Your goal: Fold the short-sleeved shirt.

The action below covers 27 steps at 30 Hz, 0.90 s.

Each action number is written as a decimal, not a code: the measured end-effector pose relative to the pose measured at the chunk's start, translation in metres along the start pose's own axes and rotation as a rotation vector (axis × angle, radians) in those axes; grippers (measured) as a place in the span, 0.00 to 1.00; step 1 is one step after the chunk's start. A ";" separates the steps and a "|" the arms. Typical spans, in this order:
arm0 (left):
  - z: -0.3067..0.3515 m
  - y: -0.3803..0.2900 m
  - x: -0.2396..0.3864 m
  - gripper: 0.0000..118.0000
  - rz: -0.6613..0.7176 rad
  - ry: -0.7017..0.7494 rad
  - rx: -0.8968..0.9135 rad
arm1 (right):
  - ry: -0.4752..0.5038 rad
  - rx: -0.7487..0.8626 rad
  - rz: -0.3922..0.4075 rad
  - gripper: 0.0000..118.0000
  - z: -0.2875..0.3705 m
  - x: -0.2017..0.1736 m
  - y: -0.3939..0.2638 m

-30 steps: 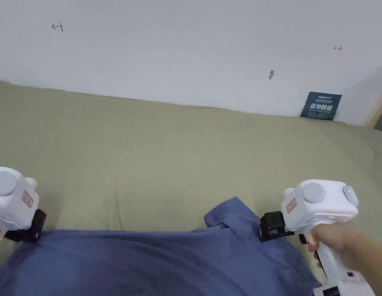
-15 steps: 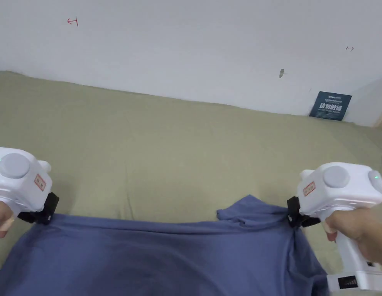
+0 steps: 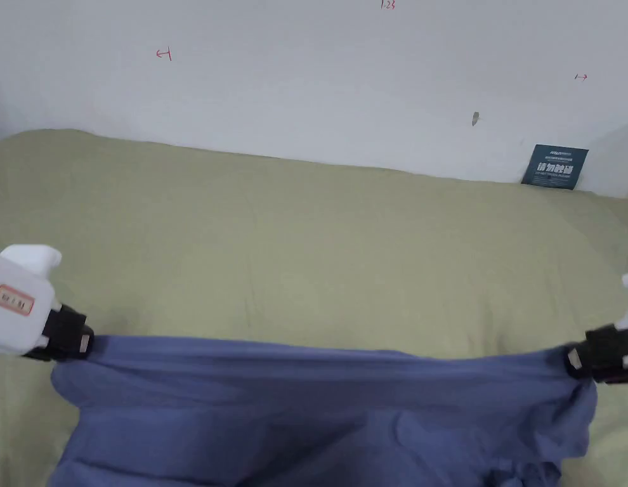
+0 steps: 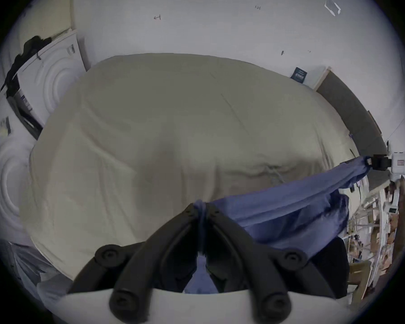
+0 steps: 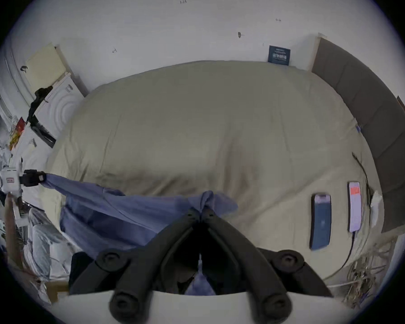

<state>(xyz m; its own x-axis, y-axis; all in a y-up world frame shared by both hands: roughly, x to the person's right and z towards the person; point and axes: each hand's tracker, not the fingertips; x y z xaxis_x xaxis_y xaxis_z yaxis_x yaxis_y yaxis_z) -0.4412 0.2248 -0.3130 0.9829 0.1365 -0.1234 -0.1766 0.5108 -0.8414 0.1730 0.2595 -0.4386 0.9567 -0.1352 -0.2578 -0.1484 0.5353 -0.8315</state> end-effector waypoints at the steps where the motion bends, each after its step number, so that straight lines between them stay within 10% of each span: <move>1: 0.004 -0.019 0.000 0.05 0.011 -0.004 0.002 | 0.001 -0.017 0.000 0.00 0.005 0.001 -0.020; 10: -0.020 -0.144 -0.011 0.05 0.082 -0.001 -0.200 | -0.017 -0.227 -0.082 0.00 -0.015 0.014 -0.159; 21: -0.038 -0.166 -0.017 0.05 0.122 -0.012 -0.245 | -0.083 -0.305 -0.083 0.00 -0.064 0.027 -0.180; 23: -0.028 -0.163 -0.012 0.30 0.117 0.004 -0.239 | -0.077 -0.323 -0.081 0.08 -0.056 0.025 -0.174; 25: -0.014 -0.163 -0.012 0.77 0.120 0.027 -0.209 | -0.069 -0.302 -0.077 0.45 -0.038 0.022 -0.170; 27: 0.006 -0.162 -0.012 0.78 0.135 -0.003 -0.139 | -0.076 -0.239 -0.064 0.69 -0.012 0.011 -0.165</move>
<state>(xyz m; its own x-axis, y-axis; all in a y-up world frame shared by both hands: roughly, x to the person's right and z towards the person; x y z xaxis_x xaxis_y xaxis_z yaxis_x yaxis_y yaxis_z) -0.4246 0.1455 -0.1723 0.9505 0.1984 -0.2390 -0.2980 0.3655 -0.8818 0.2047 0.1596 -0.3100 0.9808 -0.0941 -0.1710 -0.1337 0.3145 -0.9398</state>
